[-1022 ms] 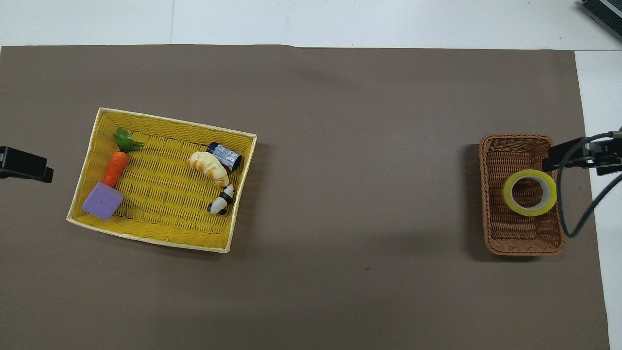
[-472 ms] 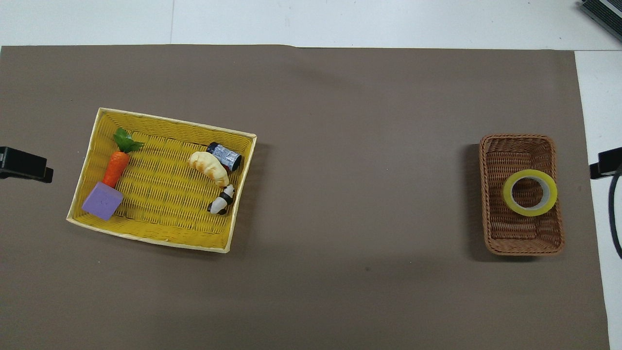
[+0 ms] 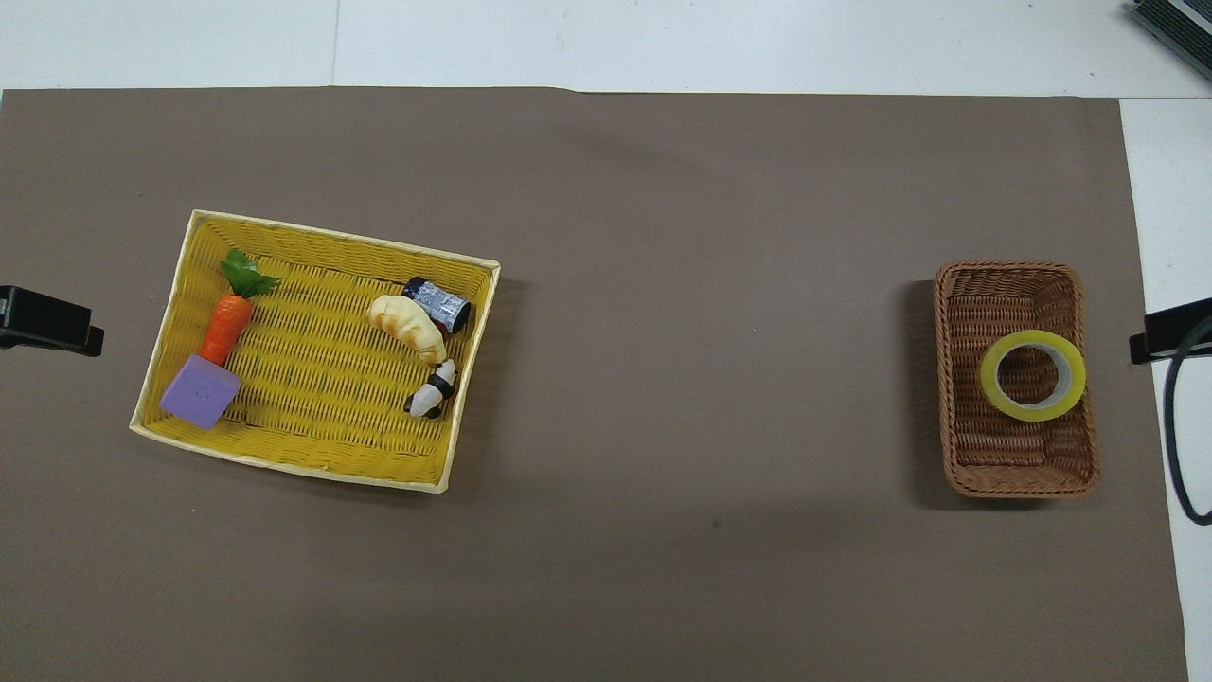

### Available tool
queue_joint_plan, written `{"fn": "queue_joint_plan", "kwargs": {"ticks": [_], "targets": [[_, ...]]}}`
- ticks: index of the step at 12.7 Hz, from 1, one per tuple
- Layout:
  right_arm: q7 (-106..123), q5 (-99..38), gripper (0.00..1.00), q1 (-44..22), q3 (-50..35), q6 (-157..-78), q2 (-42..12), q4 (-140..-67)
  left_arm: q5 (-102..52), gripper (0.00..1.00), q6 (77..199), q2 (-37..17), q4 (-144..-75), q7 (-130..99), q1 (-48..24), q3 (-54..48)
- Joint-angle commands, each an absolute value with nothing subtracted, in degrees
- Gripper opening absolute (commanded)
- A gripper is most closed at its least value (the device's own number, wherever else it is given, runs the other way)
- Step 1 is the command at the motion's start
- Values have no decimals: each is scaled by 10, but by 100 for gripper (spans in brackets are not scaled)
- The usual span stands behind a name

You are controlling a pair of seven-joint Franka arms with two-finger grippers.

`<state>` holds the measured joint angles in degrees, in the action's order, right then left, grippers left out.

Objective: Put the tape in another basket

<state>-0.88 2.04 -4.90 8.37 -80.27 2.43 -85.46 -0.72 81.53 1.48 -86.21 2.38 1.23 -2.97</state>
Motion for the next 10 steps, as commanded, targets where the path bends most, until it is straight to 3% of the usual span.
{"fn": "queue_joint_plan", "kwargs": {"ticks": [1, 10], "targets": [[-14, 17, 100, -48, 78, -838, 55, -909, -15, 100, 804, 20, -858, 22, 21, -34], [21, 4, 100, -55, 78, -812, 43, -875, -15, 100, 807, 20, -860, 22, 22, -33]]}}
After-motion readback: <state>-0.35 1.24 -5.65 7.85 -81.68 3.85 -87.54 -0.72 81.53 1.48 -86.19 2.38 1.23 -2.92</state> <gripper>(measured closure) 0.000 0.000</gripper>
